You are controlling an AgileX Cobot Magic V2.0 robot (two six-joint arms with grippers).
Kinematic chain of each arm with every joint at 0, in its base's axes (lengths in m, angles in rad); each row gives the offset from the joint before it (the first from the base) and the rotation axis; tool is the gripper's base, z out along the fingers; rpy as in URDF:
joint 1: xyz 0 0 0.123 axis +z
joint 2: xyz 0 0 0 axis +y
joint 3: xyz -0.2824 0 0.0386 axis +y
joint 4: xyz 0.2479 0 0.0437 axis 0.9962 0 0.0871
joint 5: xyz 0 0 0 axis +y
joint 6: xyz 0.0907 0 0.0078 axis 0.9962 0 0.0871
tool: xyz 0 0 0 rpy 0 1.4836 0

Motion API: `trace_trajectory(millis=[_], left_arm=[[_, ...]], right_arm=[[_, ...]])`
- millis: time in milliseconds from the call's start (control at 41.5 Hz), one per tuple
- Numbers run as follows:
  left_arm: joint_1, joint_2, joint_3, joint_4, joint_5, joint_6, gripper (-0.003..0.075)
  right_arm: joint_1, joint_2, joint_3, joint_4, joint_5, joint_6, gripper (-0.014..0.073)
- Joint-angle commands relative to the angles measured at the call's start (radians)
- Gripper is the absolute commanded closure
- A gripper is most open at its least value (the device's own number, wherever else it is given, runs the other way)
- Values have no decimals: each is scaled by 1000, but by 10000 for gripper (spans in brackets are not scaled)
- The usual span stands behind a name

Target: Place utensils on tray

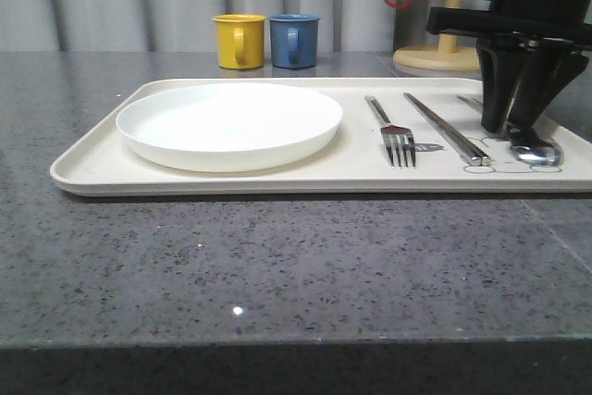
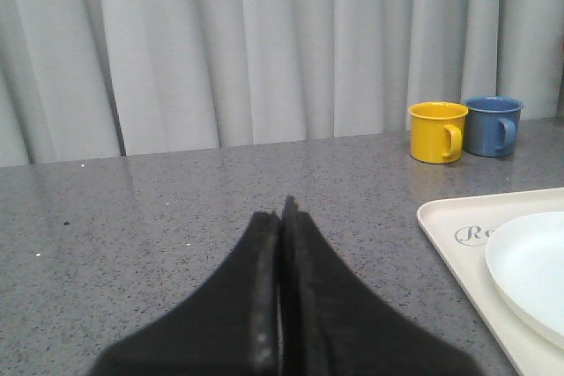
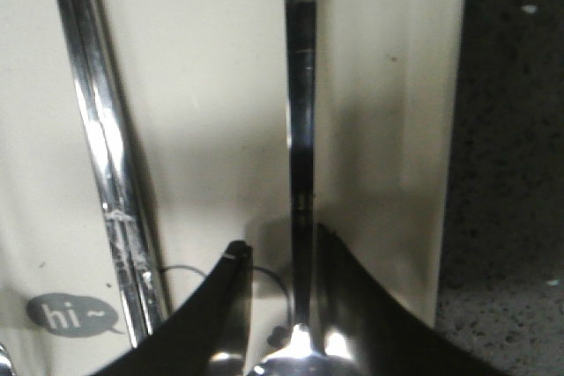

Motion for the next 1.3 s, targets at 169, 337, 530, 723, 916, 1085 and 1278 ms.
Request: trace_trajectory(millis=[169,337,530,723,916,1085,1278], left_arm=[[1,6,-26,-8,-82,-3,739],[1,6,-26,-8,-82,-3,739],[1,6,-26,-8,-82,-3,739],[1,6,-26,-8,-82,-3,739],[1,6,-26,-8,-82,-3,739],[1,6,-26,-8,-82,-3,739],[1,6,-26,-8,-82,-3,739]], right_arm=[[0,-144,-26,-17,11,-3,252],[0,-220,-26,-46,9,-6,256],[0,-312,-26,-108,6,-22,416],[0,-399,-26,-206,-44,-31,601],[0,-479,-24,-239,-67,-53,659],[0,-579,34,-238,-86,-76,659],[0,-779,277,-238,-224,-97,659]])
